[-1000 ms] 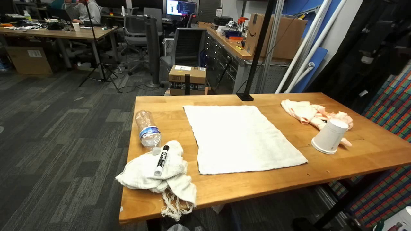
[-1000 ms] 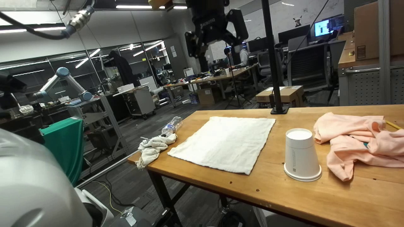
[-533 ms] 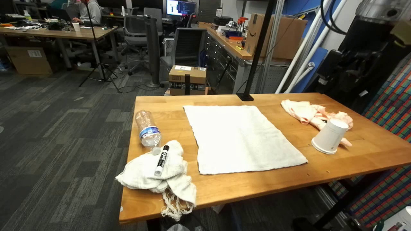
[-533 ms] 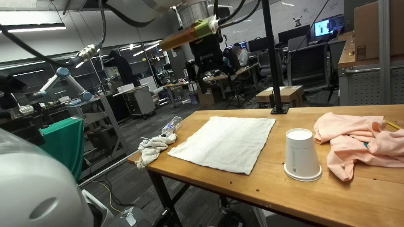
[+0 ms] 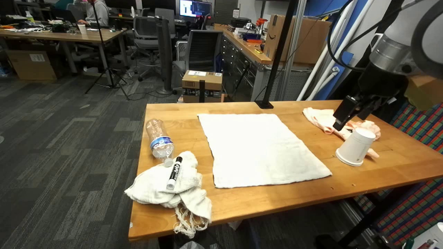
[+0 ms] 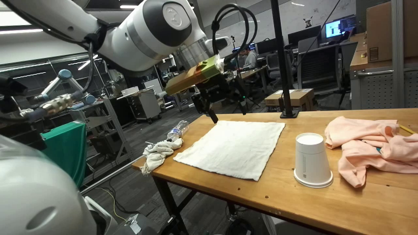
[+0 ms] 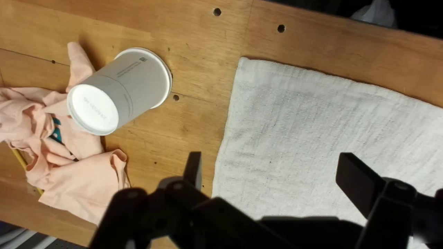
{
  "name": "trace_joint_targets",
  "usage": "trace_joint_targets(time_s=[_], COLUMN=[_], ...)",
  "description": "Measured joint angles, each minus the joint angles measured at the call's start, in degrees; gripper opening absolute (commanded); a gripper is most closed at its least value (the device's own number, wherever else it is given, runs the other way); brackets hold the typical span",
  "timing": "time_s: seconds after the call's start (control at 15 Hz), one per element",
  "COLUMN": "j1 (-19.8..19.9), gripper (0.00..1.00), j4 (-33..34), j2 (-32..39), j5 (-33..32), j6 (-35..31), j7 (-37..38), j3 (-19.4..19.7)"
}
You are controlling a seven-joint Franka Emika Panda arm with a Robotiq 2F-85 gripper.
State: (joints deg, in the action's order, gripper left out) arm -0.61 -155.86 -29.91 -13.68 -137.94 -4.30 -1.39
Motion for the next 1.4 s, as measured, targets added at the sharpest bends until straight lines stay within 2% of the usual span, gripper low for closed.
trace_joint_targets(time_s=[0.2,0.6,1.0,1.4], j1=[0.62,1.2,2.38,2.49], gripper=[1.0,1.0,1.0,1.0], j4=[-1.94,-1.96,-1.13,2.99], j2=[-0.3,2.59,9.23,17.35], j5=[-0.8,-0.65,-0.32,-0.25], j6=[-3.65,-5.48,-7.27,-7.83], j7=[2.99,6.28,7.82,8.61], j3=[-1.39,-1.55,-0.92,-0.89])
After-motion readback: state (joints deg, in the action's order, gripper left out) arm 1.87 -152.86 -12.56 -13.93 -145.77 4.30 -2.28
